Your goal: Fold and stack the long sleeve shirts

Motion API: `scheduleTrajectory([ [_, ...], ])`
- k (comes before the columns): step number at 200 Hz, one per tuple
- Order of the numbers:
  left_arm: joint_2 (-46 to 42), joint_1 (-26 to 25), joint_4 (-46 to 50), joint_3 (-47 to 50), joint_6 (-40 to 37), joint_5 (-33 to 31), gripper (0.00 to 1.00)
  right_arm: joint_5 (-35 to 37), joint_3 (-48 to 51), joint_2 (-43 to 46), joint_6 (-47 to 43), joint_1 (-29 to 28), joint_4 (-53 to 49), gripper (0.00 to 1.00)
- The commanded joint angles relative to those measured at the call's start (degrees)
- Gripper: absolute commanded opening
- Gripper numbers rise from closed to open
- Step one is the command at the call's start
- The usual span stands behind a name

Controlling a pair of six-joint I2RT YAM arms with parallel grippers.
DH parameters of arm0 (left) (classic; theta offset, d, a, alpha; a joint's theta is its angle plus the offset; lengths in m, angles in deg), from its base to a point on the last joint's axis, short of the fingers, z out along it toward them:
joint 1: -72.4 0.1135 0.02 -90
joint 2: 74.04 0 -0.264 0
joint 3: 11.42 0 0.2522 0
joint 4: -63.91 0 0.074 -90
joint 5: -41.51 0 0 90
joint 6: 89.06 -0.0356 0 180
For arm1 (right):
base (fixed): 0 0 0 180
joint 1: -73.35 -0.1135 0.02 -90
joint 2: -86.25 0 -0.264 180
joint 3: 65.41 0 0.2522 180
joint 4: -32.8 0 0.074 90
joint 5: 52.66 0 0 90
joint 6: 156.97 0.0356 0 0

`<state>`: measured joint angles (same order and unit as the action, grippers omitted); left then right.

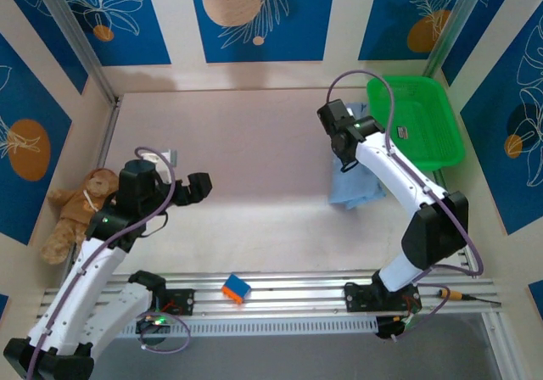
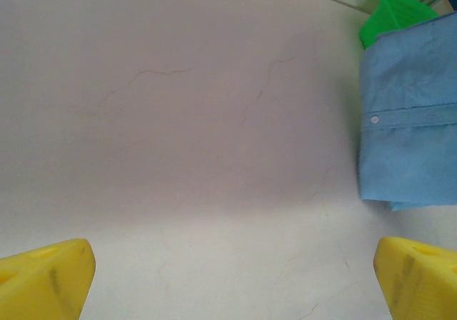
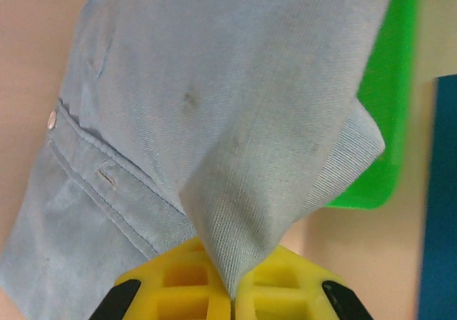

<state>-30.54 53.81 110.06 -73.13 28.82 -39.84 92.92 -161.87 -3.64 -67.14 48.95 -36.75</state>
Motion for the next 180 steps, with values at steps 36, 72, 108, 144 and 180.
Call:
scheduleTrajectory([
  [36, -3.0, 0.7, 3.1, -0.4, -1.2, -3.2, 1.00, 12.0, 3.0, -3.9, -7.1, -11.1, 6.0, 0.00],
  [72, -5.6, 0.8, 5.3, 1.5, 0.4, -5.3, 1.00, 9.3, -1.7, -25.5, 18.4, -25.2, -12.6, 0.00],
  [108, -9.2, 0.8, 8.2, 2.7, 1.4, -6.7, 1.00, 4.6, -13.2, -43.6, 33.2, -37.2, -23.3, 0.00],
  [144, -10.7, 0.9, 9.8, 3.2, 1.9, -6.4, 1.00, -4.8, -15.7, -46.6, 36.3, -43.1, -21.3, 0.01],
  [180, -10.3, 0.9, 8.8, 3.5, 2.2, -6.1, 1.00, -10.8, -14.7, -43.2, 37.1, -45.7, -18.4, 0.45],
])
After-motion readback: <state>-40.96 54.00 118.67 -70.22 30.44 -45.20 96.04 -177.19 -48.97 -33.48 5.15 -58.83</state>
